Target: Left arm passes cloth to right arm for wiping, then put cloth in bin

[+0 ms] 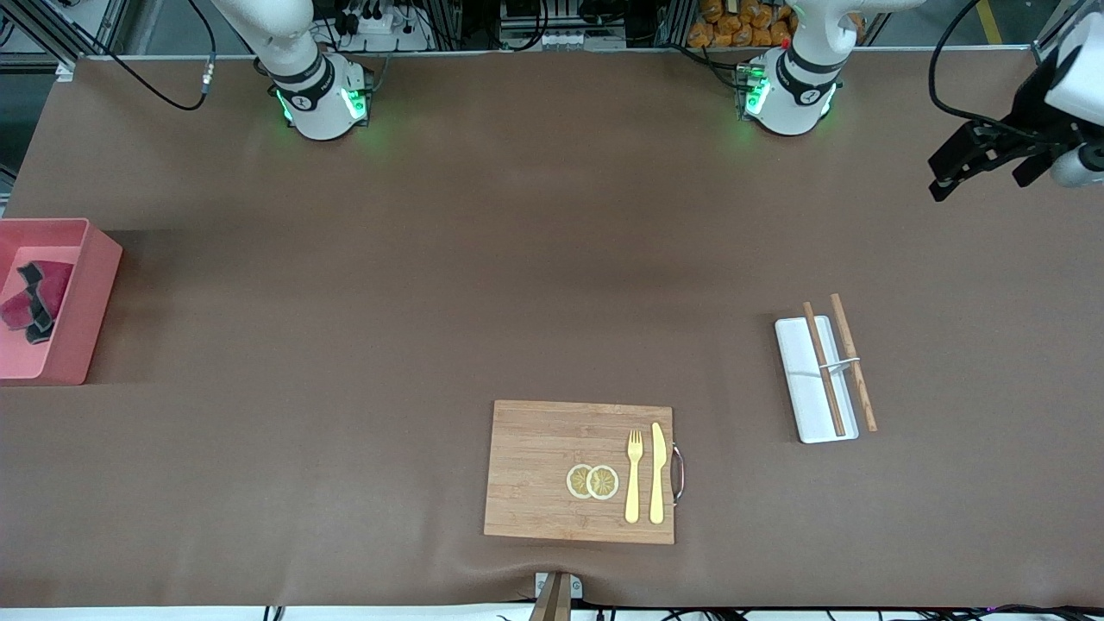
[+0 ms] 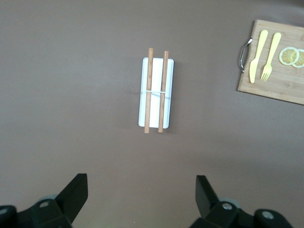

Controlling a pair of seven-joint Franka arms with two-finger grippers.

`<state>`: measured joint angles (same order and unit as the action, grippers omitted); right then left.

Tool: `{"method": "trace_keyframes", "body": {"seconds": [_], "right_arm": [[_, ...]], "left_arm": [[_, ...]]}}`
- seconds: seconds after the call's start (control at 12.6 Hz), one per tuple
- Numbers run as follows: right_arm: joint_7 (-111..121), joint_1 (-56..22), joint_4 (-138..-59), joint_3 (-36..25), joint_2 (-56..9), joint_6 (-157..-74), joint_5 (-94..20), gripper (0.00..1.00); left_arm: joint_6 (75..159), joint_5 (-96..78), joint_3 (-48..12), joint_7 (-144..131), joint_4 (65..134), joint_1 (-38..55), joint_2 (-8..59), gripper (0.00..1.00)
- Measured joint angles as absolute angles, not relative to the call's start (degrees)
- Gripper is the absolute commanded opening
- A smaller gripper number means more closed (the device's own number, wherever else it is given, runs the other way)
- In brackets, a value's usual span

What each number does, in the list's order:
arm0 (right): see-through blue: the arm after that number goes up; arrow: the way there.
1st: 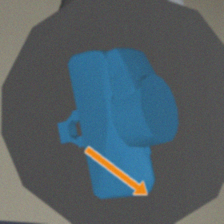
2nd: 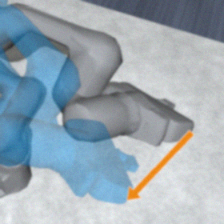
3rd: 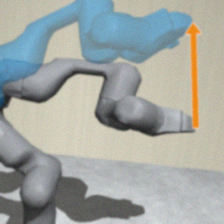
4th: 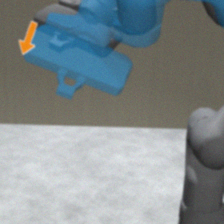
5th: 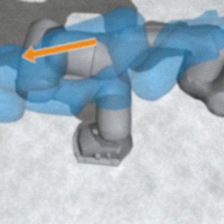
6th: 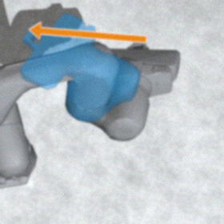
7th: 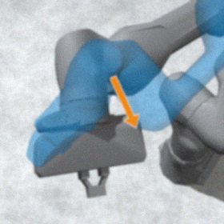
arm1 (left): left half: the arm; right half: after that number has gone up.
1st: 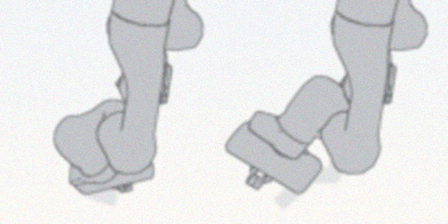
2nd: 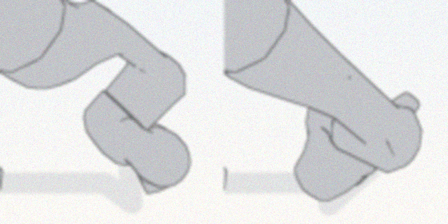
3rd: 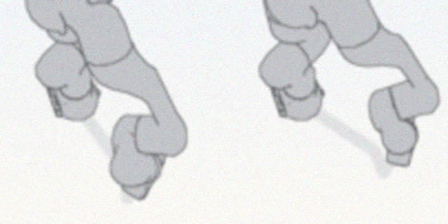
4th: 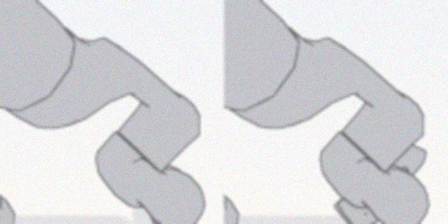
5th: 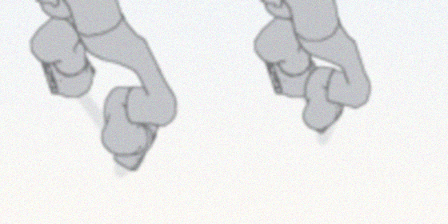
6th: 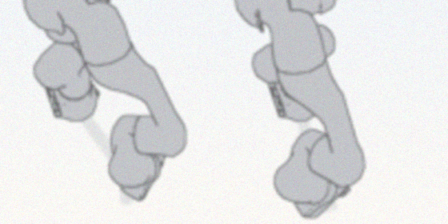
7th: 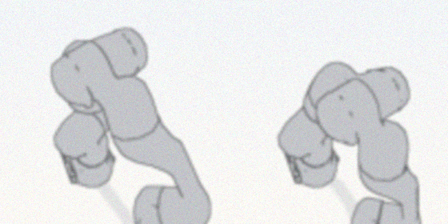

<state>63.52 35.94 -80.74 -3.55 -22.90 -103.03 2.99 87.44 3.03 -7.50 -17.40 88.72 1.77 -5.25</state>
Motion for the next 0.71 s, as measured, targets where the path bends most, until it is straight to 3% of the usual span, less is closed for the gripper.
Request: {"method": "trace_keyframes", "body": {"seconds": [0.4, 0.71], "right_arm": [[45.26, 20.18, -79.16, -2.56, -19.64, -88.97, -0.96, 1.00], [24.30, 7.58, -79.09, -2.51, -12.70, -81.53, -1.13, 1.00]], "left_arm": [[87.50, 3.03, -7.50, -16.42, 88.82, 1.19, -4.83, 1.00], [87.44, 2.21, -7.04, -13.88, 90.88, -1.82, -4.86, 1.00]]}}
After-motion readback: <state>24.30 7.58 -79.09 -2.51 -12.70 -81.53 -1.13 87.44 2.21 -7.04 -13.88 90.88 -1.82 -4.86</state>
